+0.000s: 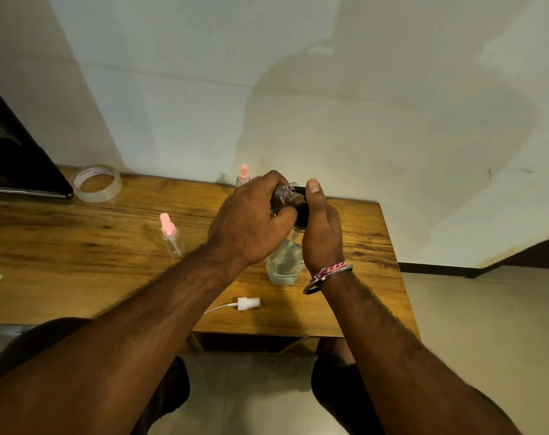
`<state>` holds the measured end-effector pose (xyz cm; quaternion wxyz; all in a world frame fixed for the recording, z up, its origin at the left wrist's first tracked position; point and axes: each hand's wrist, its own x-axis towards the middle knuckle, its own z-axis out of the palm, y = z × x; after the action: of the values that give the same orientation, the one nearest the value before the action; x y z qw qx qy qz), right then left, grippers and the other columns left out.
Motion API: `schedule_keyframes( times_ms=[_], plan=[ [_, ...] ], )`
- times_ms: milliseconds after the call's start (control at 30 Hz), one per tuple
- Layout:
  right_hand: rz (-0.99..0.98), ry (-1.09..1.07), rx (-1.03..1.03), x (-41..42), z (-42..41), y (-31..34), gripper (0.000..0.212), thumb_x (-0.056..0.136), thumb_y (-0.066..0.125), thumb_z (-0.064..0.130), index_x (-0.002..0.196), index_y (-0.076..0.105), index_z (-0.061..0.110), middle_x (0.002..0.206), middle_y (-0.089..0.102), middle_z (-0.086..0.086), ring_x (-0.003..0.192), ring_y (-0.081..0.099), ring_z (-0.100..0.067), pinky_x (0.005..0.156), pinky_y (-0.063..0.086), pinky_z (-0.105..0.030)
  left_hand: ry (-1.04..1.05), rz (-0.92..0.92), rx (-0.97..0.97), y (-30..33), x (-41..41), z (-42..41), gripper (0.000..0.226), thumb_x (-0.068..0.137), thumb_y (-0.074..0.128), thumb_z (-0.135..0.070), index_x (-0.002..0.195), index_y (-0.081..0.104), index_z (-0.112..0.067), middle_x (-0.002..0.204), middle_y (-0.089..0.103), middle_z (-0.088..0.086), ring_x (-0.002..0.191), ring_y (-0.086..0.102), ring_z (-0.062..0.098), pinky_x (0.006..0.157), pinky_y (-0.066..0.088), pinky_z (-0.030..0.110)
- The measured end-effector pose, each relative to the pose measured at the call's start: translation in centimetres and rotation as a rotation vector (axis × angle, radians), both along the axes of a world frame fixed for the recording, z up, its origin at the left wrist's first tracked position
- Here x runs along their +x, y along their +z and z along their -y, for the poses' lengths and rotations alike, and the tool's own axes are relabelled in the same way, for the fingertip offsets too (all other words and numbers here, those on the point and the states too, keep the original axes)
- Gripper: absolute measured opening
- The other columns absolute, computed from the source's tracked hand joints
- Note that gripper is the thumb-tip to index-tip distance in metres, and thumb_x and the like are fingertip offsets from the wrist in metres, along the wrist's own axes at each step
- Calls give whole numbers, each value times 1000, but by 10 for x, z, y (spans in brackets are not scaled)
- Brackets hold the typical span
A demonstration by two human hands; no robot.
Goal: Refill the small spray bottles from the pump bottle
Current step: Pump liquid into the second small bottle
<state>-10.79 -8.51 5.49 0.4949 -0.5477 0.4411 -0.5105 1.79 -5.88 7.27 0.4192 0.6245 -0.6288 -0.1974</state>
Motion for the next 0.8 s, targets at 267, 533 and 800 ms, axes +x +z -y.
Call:
schedule_keyframes(
  times_ms=[267,533,800],
  plan=[
    [16,-59,26,1,2,0,50,97,46,47,85,76,9,82,74,-12,80,70,-12,67,54,-21,-6,21,26,-1,-1,-1,23,89,66,-27,111,64,-22,93,69,-4,80,64,14,63,47,28],
    [-13,-92,12,0,2,3,39,95,47,38,71,71,18,68,67,5,69,63,-7,63,51,-25,-5,41,62,-1,-2,-4,33,82,57,-37,112,64,-24,93,69,-7,82,65,14,69,57,36],
    [8,-16,28,-1,-1,0,61,99,41,50,101,76,0,94,77,-15,89,74,-13,71,54,-17,-6,1,33,3,-1,-3,19,90,65,-24,109,64,-22,91,68,-5,79,63,12,61,42,26]
  ],
)
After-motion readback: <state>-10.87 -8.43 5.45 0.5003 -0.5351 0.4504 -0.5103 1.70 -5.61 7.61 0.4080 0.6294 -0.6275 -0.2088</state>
